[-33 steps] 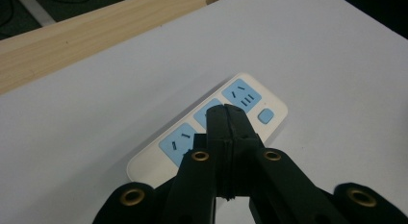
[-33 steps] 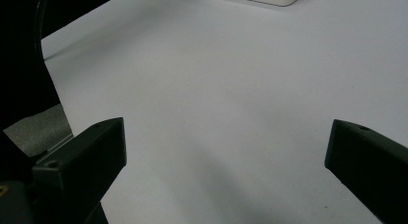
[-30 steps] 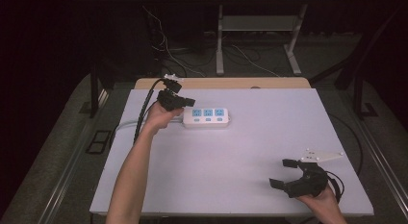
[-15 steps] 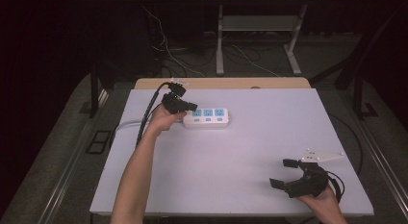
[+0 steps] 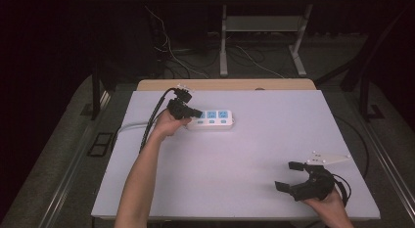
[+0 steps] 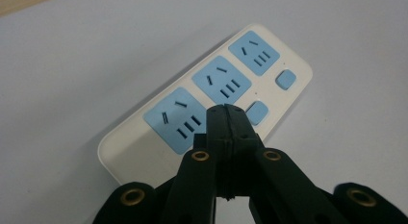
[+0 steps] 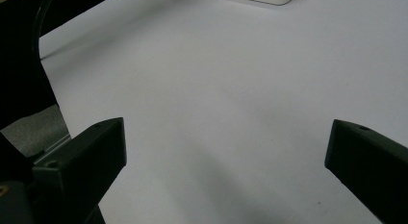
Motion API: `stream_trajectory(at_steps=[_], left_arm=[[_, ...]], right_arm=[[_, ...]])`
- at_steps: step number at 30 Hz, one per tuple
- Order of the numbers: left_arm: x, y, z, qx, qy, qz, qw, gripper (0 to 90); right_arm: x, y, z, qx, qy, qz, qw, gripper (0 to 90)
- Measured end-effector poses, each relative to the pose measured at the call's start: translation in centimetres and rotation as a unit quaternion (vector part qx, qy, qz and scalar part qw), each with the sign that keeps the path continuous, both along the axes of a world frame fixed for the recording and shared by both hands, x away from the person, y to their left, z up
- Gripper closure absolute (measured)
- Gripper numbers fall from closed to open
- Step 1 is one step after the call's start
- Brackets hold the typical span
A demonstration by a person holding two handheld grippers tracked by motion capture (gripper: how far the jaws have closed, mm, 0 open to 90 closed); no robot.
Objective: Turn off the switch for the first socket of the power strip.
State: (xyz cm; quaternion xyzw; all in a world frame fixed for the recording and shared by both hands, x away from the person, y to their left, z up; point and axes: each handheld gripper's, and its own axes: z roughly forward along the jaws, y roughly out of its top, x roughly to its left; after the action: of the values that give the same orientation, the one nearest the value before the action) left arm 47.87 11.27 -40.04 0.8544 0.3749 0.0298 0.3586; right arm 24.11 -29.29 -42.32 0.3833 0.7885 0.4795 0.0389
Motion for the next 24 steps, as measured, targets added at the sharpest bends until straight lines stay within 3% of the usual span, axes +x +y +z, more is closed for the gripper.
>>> stream_trajectory(at_steps=[10,12,19,24], left_arm=[[0.0,-0.2,-1.0,0.001,0.009,-0.007,0.9999,89.3],[0.0,-0.3,-1.2,0.012,0.008,-0.012,0.9998,89.3],[-0.1,-0.3,-1.4,0.012,0.002,-0.013,0.9998,89.4],[0.1,-0.1,-1.6,-0.002,0.016,-0.004,0.9999,89.5]], right_arm=[[0.0,0.1,0.0,-0.003,0.000,0.000,1.0000,0.5],[0.0,0.0,0.0,-0.003,0.000,0.000,1.0000,0.5],[-0.1,0.1,0.0,-0.004,-0.001,0.001,1.0000,0.6],[-0.1,0.2,0.0,-0.005,-0.002,0.003,1.0000,0.6]])
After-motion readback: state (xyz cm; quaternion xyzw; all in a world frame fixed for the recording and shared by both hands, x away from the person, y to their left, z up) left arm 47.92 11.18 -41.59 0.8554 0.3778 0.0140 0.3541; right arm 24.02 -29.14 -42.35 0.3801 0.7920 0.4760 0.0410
